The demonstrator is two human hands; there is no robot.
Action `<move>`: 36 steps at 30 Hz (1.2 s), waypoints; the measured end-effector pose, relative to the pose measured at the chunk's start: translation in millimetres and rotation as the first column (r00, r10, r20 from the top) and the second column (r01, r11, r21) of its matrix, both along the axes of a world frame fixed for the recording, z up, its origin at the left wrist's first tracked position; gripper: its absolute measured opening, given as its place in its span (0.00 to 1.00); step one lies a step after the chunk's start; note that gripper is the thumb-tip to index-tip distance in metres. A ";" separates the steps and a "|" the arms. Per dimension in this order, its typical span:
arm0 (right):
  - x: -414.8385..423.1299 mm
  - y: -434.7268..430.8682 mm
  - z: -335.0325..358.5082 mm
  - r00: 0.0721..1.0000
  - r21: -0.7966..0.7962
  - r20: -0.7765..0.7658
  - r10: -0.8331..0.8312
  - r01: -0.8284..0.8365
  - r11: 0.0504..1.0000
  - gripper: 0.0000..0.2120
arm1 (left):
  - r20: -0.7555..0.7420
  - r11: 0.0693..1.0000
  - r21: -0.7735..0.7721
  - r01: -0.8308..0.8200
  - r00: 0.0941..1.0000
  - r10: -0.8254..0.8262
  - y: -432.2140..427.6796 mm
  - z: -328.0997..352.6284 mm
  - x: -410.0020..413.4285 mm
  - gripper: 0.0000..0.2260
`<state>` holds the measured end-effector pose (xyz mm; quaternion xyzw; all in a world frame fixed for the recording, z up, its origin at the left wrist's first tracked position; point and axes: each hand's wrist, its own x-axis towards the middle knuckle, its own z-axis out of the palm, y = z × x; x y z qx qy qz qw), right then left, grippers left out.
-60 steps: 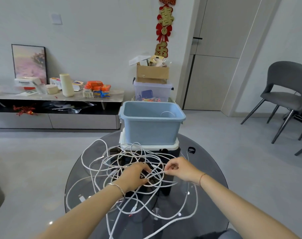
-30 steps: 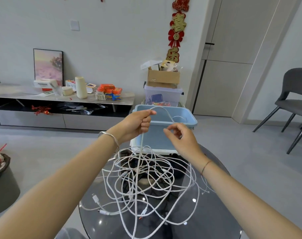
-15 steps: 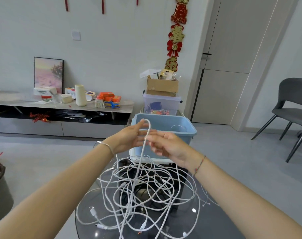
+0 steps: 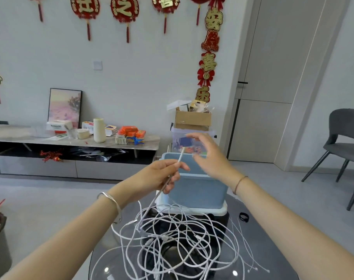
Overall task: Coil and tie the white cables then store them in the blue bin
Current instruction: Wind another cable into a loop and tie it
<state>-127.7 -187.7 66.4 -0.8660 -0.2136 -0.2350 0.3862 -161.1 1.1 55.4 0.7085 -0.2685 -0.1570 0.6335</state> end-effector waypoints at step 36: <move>-93.6 0.4 34.0 0.980 -0.233 0.191 -0.052 0.096 0.968 0.12 | 0.298 0.960 -0.122 -0.252 0.913 0.277 -30.9 88.0 45.5 0.19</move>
